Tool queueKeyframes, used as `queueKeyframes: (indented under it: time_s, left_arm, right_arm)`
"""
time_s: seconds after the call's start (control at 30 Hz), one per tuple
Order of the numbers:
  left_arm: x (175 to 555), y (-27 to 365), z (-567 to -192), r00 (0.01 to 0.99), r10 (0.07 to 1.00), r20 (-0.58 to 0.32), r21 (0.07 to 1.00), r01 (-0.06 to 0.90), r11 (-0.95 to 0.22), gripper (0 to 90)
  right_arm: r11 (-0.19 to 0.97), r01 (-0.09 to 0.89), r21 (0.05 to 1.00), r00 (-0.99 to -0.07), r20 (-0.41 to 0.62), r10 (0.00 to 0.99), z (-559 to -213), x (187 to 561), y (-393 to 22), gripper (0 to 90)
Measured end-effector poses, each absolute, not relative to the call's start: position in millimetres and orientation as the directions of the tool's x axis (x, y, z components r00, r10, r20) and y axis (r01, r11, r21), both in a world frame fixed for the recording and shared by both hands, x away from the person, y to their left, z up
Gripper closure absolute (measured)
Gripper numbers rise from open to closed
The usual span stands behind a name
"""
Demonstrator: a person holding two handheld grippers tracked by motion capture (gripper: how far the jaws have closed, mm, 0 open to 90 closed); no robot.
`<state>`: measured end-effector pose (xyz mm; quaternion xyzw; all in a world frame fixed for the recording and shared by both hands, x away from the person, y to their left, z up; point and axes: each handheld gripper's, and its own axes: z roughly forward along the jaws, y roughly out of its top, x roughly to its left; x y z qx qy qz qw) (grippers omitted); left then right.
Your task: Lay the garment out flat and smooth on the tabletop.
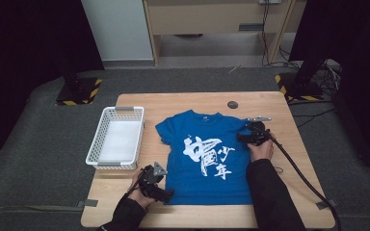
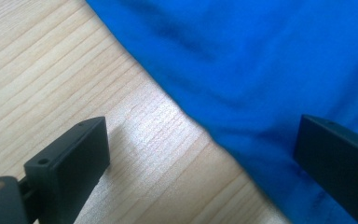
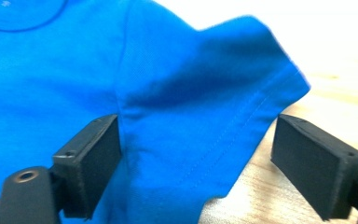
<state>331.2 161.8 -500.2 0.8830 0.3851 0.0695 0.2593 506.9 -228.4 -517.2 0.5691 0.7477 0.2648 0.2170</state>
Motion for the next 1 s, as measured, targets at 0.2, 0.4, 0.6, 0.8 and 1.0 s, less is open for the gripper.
queueKeyframes:
  time_s: [0.2, 0.4, 0.6, 0.8, 1.0]
  left_arm:
    - [332.7, 160.1, -496.5, 0.688, 0.72, -0.096, 0.533, 0.646, -0.546, 4.2]
    - [338.6, 159.6, -487.0, 0.663, 0.738, -0.125, 0.607, 0.639, -0.472, 4.1]
    - [351.3, 158.4, -478.7, 0.631, 0.76, -0.155, 0.674, 0.63, -0.386, 3.9]
    - [365.4, 155.7, -471.4, 0.605, 0.778, -0.169, 0.719, 0.616, -0.323, 3.9]
    - [376.6, 148.3, -468.2, 0.59, 0.788, -0.177, 0.744, 0.604, -0.285, 3.9]
  right_arm:
    - [0.175, 0.693, 0.7, -0.265, 0.021, 0.964, -497.7, 500.7, -228.9, 15.2]
    - [0.16, 0.669, 0.726, -0.284, 0.05, 0.958, -481.6, 494.6, -231.4, 10.7]
    - [0.146, 0.649, 0.747, -0.313, 0.087, 0.946, -469.2, 485.6, -229.8, 9.6]
    - [0.162, 0.639, 0.752, -0.356, 0.102, 0.929, -462.2, 474.0, -224.3, 6.9]
    - [0.184, 0.622, 0.761, -0.398, 0.104, 0.912, -455.7, 459.9, -219.2, 5.8]
